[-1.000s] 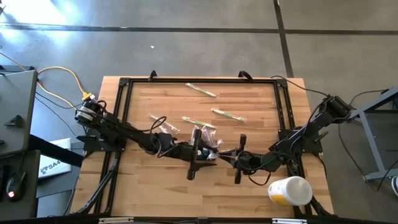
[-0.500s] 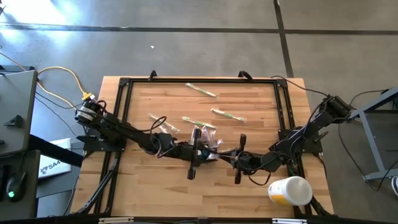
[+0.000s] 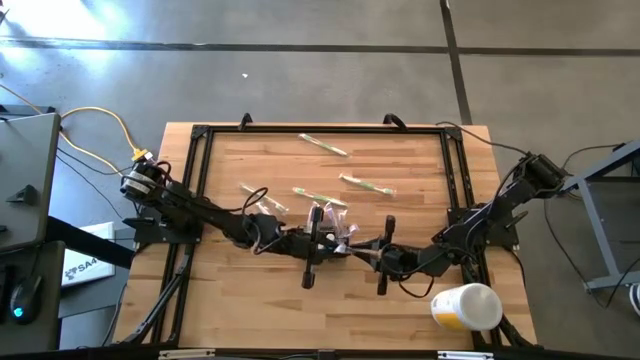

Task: Pick & Place toothbrushing station
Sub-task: Put the blue toothbrush into the wire organizer

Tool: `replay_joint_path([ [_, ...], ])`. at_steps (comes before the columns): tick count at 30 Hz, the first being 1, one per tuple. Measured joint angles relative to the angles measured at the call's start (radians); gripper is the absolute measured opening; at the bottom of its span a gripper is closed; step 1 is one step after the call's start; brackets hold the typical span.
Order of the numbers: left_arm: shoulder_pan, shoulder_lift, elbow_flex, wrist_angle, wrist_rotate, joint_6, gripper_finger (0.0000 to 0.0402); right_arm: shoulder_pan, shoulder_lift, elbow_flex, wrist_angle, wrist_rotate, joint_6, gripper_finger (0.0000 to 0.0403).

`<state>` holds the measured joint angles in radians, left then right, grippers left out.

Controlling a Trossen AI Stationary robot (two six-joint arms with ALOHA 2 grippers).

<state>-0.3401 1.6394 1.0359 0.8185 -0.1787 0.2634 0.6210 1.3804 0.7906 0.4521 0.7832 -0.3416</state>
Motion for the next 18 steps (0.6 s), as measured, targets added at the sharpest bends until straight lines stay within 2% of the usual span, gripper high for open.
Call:
replay_joint_path([
  [3, 0.0, 0.0, 0.0, 0.0, 0.0, 0.0, 0.0007, 0.013, 0.0, 0.0, -0.004, 0.034, -0.001, 0.0081],
  [13, 0.0, -0.067, -0.001, -0.092, 0.001, -0.032, 0.0006, 0.096, -0.022, -0.001, -0.016, 0.309, -0.029, 0.0211],
  [16, -0.002, -0.101, -0.001, -0.151, 0.0, -0.047, 0.0006, 0.122, -0.031, -0.001, -0.017, 0.385, -0.032, 0.0242],
  [18, -0.015, -0.131, -0.001, -0.202, -0.037, -0.066, 0.0006, 0.139, -0.04, -0.001, -0.018, 0.443, -0.033, 0.0255],
])
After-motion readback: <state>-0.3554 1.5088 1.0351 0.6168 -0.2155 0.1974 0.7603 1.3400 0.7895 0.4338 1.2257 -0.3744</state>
